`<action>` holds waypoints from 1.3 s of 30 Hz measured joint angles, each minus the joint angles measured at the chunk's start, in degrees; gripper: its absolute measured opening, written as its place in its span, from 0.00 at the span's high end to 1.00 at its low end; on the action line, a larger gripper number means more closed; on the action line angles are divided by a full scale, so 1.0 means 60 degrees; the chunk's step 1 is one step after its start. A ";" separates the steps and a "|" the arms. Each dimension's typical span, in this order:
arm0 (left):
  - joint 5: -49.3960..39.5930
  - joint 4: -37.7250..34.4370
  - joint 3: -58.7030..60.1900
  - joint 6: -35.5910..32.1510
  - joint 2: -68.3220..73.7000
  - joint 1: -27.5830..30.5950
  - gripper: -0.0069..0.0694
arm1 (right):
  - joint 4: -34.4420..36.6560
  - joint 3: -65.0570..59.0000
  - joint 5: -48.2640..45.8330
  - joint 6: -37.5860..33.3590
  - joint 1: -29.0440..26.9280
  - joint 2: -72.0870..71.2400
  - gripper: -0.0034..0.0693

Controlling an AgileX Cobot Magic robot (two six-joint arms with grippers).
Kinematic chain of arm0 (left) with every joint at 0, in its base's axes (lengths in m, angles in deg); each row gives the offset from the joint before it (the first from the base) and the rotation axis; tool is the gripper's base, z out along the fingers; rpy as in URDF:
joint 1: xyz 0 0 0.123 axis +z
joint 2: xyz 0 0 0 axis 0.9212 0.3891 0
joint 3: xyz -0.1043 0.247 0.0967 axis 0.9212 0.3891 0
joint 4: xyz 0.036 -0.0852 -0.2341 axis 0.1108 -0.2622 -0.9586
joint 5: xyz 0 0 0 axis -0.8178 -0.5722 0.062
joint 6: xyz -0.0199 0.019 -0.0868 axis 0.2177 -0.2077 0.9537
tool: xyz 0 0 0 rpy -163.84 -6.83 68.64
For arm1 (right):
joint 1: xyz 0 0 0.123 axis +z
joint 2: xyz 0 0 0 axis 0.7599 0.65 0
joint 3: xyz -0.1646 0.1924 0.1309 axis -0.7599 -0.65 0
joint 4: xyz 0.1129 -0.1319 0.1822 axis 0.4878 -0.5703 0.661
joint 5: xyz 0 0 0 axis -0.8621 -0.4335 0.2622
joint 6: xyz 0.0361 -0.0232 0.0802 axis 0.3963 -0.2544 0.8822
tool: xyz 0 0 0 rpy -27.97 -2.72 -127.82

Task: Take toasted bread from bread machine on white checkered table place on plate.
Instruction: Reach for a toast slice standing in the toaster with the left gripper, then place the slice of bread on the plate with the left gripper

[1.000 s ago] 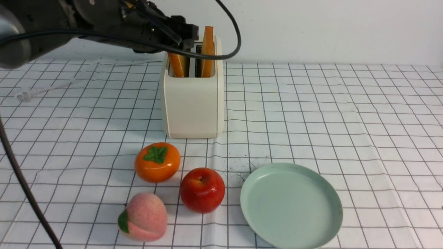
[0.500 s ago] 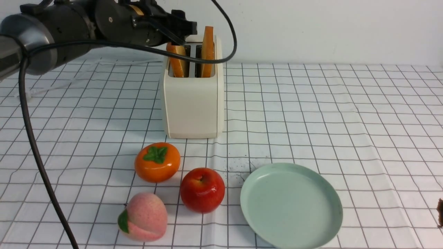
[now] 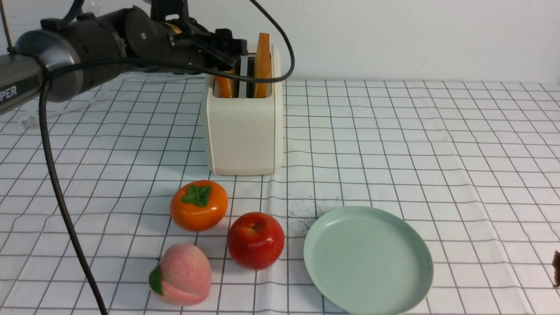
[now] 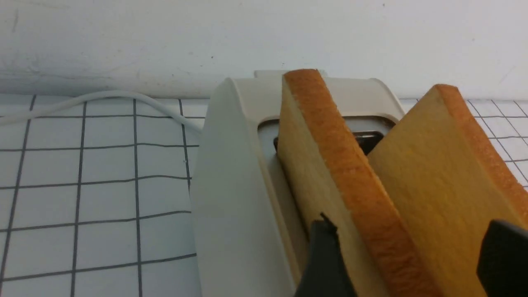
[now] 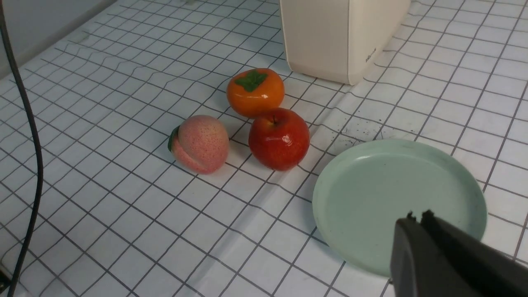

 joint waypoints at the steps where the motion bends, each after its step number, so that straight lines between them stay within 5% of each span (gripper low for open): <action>1: 0.0022 0.0000 0.0000 0.0000 0.0004 0.0000 0.29 | 0.0000 0.0000 0.0000 0.0000 0.0000 0.0000 0.93; 7: 0.0384 0.0009 0.0000 0.0000 0.0397 0.0000 0.31 | 0.0000 0.0000 0.0000 0.0000 0.0000 0.0000 0.93; 11: 0.0667 -0.0065 0.0000 0.0000 0.0503 0.0000 0.41 | 0.0000 0.0000 0.0000 0.0000 0.0000 0.0000 0.92; 17: 0.0753 -0.0183 0.0000 0.0009 0.0503 0.0000 0.79 | 0.0000 0.0000 0.0000 0.0000 0.0000 0.0000 0.92; 28: 0.0257 -0.0197 -0.0100 0.0003 -0.0548 0.0000 0.78 | 0.0000 0.0000 0.0000 0.0000 0.0000 0.0000 0.91; 32: -0.1087 -0.0210 -0.0438 0.0003 -0.1987 0.0011 0.78 | 0.0000 0.0000 0.0043 0.0000 0.0000 0.0000 0.91; 39: -0.6001 -0.1431 -0.0559 -0.0267 -0.3957 0.0011 0.78 | 0.0000 0.0000 0.0281 0.0000 0.0000 0.0000 0.91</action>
